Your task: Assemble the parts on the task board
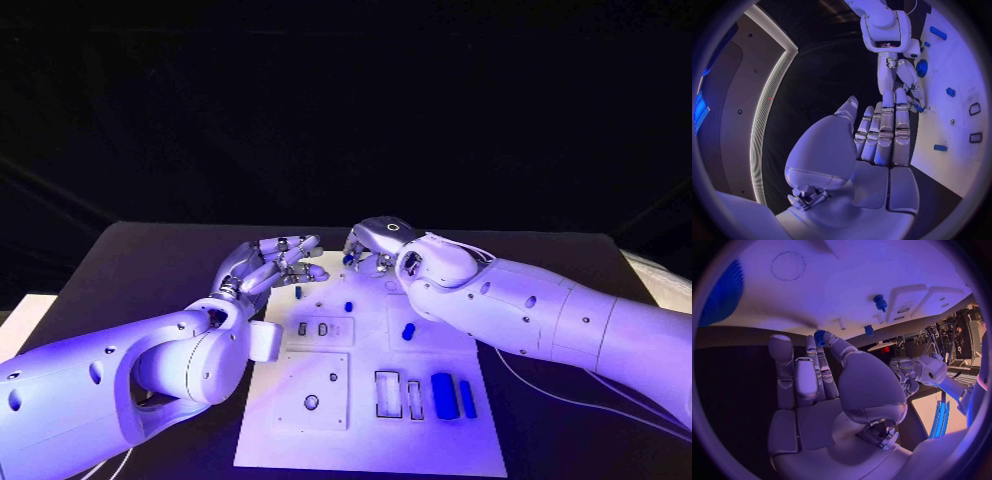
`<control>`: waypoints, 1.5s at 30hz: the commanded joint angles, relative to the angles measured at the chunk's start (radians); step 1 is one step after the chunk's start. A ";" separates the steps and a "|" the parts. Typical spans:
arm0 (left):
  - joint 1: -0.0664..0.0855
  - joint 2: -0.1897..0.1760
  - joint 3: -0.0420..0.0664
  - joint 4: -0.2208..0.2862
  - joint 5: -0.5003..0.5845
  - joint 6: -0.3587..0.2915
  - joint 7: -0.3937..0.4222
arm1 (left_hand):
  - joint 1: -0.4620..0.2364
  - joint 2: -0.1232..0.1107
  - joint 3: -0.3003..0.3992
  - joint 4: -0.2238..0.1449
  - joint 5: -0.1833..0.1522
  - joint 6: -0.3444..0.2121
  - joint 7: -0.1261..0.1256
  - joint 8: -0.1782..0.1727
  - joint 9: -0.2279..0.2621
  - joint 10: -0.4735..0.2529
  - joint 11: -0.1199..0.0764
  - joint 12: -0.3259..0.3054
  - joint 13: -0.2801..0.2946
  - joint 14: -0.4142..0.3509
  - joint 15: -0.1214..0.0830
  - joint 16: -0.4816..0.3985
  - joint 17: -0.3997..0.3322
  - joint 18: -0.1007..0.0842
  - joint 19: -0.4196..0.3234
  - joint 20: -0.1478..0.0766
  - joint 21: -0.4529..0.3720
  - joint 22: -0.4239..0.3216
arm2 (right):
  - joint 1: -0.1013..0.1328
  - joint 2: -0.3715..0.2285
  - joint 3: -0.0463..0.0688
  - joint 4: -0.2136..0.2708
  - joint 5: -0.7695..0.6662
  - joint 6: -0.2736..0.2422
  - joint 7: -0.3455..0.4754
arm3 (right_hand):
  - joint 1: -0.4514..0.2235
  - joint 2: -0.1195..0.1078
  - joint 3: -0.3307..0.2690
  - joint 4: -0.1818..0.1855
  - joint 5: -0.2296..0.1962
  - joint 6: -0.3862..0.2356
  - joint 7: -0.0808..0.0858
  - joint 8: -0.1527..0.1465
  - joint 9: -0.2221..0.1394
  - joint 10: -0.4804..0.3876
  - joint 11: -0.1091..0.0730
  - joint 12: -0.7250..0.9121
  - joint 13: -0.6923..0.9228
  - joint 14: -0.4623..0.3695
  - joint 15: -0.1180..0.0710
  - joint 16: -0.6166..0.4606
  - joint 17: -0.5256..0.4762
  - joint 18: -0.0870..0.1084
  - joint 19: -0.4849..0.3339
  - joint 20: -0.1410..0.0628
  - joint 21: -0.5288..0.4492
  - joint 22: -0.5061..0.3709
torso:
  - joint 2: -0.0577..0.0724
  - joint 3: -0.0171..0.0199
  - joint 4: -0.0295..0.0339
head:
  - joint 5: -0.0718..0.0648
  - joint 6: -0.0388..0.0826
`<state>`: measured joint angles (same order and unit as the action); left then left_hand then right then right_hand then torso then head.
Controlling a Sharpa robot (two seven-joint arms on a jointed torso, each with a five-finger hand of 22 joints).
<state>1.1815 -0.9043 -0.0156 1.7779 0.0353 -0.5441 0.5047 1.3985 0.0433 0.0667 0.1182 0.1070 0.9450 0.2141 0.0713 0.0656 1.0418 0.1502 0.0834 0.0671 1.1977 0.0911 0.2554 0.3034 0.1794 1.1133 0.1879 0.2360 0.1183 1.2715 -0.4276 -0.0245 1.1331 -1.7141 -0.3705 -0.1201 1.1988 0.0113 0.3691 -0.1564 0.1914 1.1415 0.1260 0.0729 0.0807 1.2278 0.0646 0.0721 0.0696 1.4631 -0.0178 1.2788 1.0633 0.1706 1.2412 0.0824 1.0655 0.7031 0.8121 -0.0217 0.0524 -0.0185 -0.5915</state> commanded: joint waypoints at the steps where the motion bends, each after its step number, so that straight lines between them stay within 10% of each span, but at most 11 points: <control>1: 0.001 0.002 0.001 0.002 0.000 0.017 0.009 | 0.013 0.001 0.000 -0.006 0.002 0.002 0.005 -0.005 -0.001 0.000 0.009 -0.006 -0.001 -0.004 0.000 -0.007 0.001 0.000 -0.002 0.006 -0.007 -0.001 | -0.002 0.005 0.000 -0.003 -0.012 0.009 0.002 | 0.007 -0.004 0.001 0.004 -0.003 0.001 0.003 0.006 0.001 -0.006 0.002 -0.005 -0.002 0.033 -0.001 0.001 0.000 -0.016 0.001 -0.001 0.002 -0.001 | 0.001 0.0008 -0.0011 | 0.001 0.001; 17: 0.001 0.000 0.001 0.002 0.002 0.020 0.008 | 0.013 0.001 0.001 -0.007 0.002 0.002 0.005 -0.005 -0.001 0.000 0.009 -0.006 -0.001 -0.005 0.001 -0.008 0.002 0.000 -0.003 0.006 -0.007 -0.001 | -0.003 -0.011 -0.001 0.017 -0.007 -0.077 -0.016 | 0.011 -0.100 -0.051 0.041 -0.008 -0.199 0.074 -0.012 -0.016 -0.215 0.066 -0.004 -0.006 0.000 0.051 -0.065 -0.102 0.007 -0.082 0.045 -0.082 -0.138 | 0.001 0.0026 -0.0032 | 0.003 0.003; 22: 0.001 -0.002 0.001 0.001 0.005 0.021 0.007 | 0.013 0.001 0.001 -0.007 0.002 0.002 0.005 -0.005 -0.001 0.000 0.009 -0.006 -0.001 -0.005 0.001 -0.008 0.002 0.000 -0.003 0.006 -0.007 -0.001 | -0.003 -0.079 0.006 0.101 0.013 -0.099 -0.012 | 0.034 -0.089 -0.058 0.047 0.014 -0.169 0.063 -0.001 -0.010 -0.191 0.056 0.023 -0.001 0.003 0.044 -0.062 -0.097 0.008 -0.077 0.043 -0.077 -0.132 | 0.001 0.0031 -0.0047 | 0.001 0.005; 30: 0.001 -0.010 0.001 -0.001 0.006 0.033 0.010 | 0.014 0.002 0.004 -0.009 0.002 0.001 0.005 -0.006 -0.001 -0.001 0.009 -0.007 -0.001 -0.009 0.001 -0.010 0.003 0.000 -0.005 0.007 -0.009 -0.002 | 0.014 -0.293 0.039 0.297 0.124 -0.016 -0.070 | 0.053 -0.114 -0.070 0.054 0.015 -0.151 0.018 -0.008 -0.012 0.114 -0.015 0.221 0.101 0.046 -0.010 0.054 0.078 -0.021 0.012 -0.003 0.044 0.041 | -0.002 0.0003 -0.0171 | -0.006 0.012; 32: 0.001 -0.010 0.001 -0.004 0.006 0.033 0.010 | 0.014 0.002 0.005 -0.009 0.002 0.000 0.005 -0.006 -0.001 -0.001 0.009 -0.007 -0.001 -0.009 0.001 -0.011 0.004 0.000 -0.005 0.007 -0.010 -0.002 | 0.019 -0.331 0.042 0.325 0.165 0.014 -0.087 | 0.042 -0.131 -0.099 0.067 0.032 -0.172 0.011 -0.008 -0.014 0.166 -0.021 0.340 0.201 0.057 -0.017 0.094 0.141 -0.034 0.046 -0.012 0.088 0.108 | -0.003 0.0010 -0.0199 | -0.006 0.014; 34: 0.001 -0.011 0.001 -0.006 0.006 0.034 0.009 | 0.015 0.002 0.005 -0.010 0.002 0.000 0.005 -0.006 -0.001 -0.001 0.009 -0.007 -0.001 -0.010 0.001 -0.011 0.004 0.000 -0.005 0.007 -0.010 -0.003 | 0.023 -0.361 0.045 0.343 0.200 0.043 -0.102 | 0.047 -0.134 -0.142 0.089 0.055 -0.187 0.006 0.001 -0.010 0.163 -0.025 0.812 0.700 0.068 -0.015 0.152 0.232 -0.047 0.083 -0.019 0.140 0.182 | -0.004 0.0021 -0.0212 | -0.004 0.016; 36: 0.001 -0.011 0.001 -0.008 0.006 0.034 0.009 | 0.015 0.002 0.005 -0.010 0.002 0.000 0.005 -0.006 -0.001 -0.001 0.009 -0.007 -0.001 -0.010 0.001 -0.011 0.004 0.000 -0.005 0.007 -0.010 -0.003 | 0.025 -0.376 0.046 0.347 0.225 0.070 -0.113 | 0.055 -0.091 -0.181 0.137 0.074 -0.201 0.005 0.014 -0.006 0.107 -0.008 1.125 1.027 0.072 0.000 0.195 0.300 -0.056 0.104 -0.007 0.184 0.243 | -0.004 0.0026 -0.0232 | -0.002 0.015; 45: 0.001 -0.010 0.001 -0.011 0.006 0.047 0.009 | 0.017 0.003 0.009 -0.013 0.002 0.000 0.004 -0.006 -0.001 -0.001 0.009 -0.008 -0.001 -0.012 0.002 -0.013 0.006 0.000 -0.007 0.007 -0.012 -0.003 | 0.025 -0.367 0.047 0.309 0.246 0.143 -0.152 | 0.059 -0.108 -0.232 0.166 0.053 -0.229 0.033 0.019 -0.008 0.177 0.005 1.287 1.234 0.088 0.008 0.245 0.403 -0.067 0.118 0.006 0.227 0.313 | -0.004 -0.0006 -0.0196 | -0.006 0.014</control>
<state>1.1817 -0.9153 -0.0155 1.7667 0.0408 -0.5293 0.5047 1.4028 0.0472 0.0752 0.1098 0.1070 0.9450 0.2141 0.0715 0.0657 1.0418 0.1502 0.0776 0.0673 1.1923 0.0927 0.2466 0.3078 0.1793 1.1095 0.1915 0.2284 0.1159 1.2971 -0.7982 0.0218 1.4457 -1.4936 -0.2890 -0.2302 1.2504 -0.0975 0.1429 0.0102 0.2498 0.9162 0.1586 0.0877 0.0732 1.4001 0.0687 1.3509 1.2931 1.4665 -0.0177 1.5210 1.3081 0.1233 1.3542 0.0879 1.2863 1.0139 0.8083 -0.0210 0.0327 -0.0232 -0.5769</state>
